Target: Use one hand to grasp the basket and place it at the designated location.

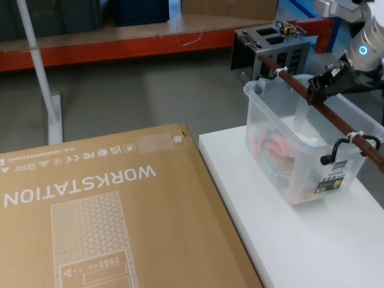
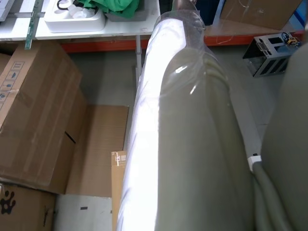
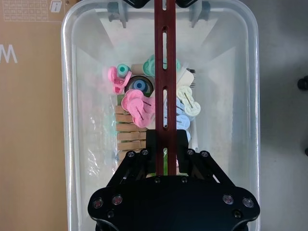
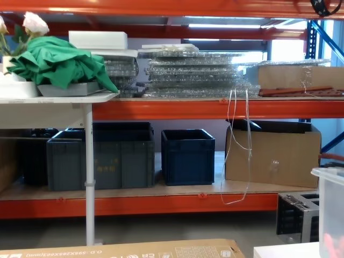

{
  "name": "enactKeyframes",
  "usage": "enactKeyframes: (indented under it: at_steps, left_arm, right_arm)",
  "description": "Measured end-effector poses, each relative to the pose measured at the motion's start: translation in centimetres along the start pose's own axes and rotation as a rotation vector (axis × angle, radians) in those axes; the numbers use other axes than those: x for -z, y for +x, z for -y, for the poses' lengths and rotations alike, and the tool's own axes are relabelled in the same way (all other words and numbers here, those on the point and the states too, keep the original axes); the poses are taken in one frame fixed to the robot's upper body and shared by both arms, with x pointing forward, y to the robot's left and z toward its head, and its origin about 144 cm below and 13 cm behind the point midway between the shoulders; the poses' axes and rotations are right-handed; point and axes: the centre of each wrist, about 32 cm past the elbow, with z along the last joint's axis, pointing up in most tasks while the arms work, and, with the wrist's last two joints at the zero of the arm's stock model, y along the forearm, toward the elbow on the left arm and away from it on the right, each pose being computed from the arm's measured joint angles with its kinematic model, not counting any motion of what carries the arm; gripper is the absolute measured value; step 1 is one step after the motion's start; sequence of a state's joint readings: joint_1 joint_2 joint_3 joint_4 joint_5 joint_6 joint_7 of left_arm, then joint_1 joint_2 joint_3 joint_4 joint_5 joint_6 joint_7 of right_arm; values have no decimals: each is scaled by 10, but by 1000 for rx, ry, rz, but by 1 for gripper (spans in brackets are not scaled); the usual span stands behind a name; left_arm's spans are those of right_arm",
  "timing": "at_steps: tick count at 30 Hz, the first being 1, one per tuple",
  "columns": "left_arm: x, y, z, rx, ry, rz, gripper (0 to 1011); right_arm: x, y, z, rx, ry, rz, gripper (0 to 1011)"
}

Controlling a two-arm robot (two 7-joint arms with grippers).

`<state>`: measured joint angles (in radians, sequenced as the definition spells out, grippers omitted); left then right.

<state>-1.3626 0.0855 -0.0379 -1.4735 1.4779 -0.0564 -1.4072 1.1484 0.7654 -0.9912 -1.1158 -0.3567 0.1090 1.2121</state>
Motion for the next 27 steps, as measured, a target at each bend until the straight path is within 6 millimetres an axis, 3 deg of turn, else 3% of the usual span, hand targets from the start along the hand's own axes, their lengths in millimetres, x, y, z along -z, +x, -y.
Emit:
enactKeyframes:
  at_steps: [27]
  left_arm:
    - [0,0,0,0,0,0,0]
  right_arm:
    - [-1,-10,-22,-59,-4,5,237]
